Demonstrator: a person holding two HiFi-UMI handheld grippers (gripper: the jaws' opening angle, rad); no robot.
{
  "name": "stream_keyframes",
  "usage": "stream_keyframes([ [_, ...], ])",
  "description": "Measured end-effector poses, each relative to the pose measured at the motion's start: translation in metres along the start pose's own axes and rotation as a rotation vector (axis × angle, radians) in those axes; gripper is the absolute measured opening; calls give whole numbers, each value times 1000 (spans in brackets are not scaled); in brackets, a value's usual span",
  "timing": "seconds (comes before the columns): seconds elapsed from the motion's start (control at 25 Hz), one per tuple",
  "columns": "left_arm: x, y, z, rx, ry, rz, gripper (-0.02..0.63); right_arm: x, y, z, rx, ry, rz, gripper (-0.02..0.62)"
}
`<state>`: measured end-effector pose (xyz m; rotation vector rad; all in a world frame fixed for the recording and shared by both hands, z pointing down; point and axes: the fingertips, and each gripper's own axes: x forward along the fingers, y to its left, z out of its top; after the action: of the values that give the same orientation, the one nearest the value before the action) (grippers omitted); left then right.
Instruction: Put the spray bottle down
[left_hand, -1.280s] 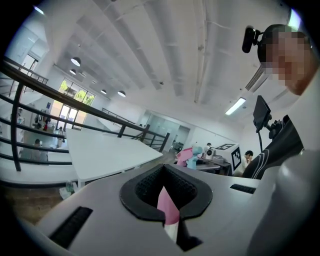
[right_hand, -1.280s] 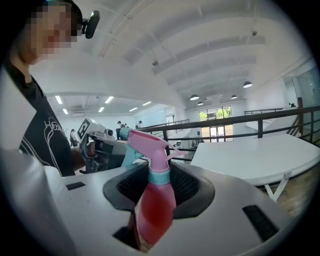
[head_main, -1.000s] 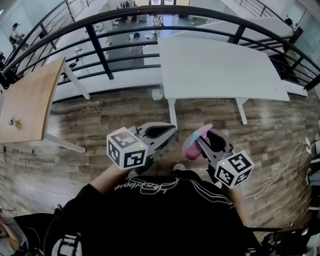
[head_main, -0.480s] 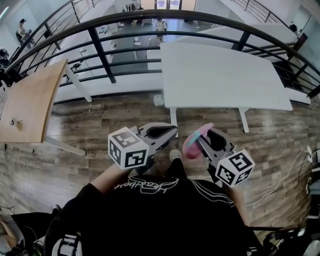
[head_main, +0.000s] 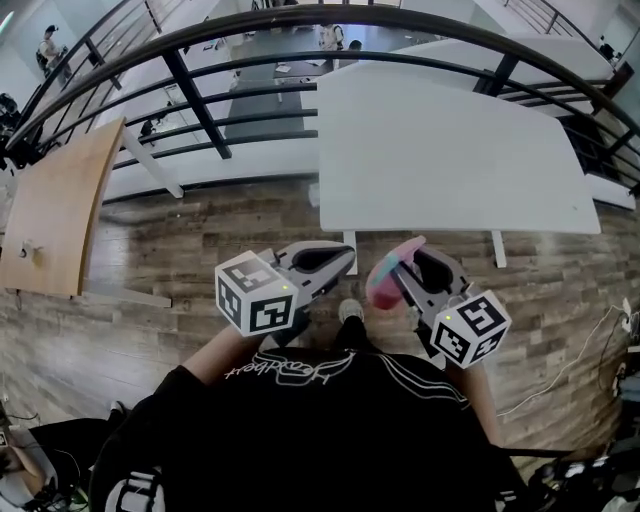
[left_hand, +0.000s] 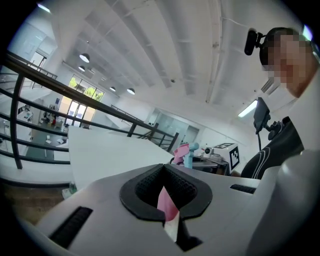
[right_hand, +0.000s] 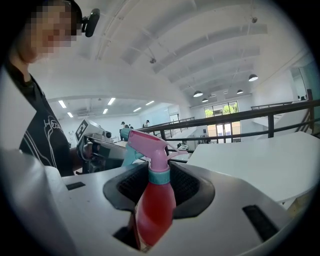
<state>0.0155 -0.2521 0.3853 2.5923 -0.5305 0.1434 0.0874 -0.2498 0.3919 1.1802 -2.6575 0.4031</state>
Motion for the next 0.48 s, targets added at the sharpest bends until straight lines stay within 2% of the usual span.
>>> stream_keyframes([
  [0.48,90,81,34,-82,21,39,8,44,-119,11,15,34,1,135],
])
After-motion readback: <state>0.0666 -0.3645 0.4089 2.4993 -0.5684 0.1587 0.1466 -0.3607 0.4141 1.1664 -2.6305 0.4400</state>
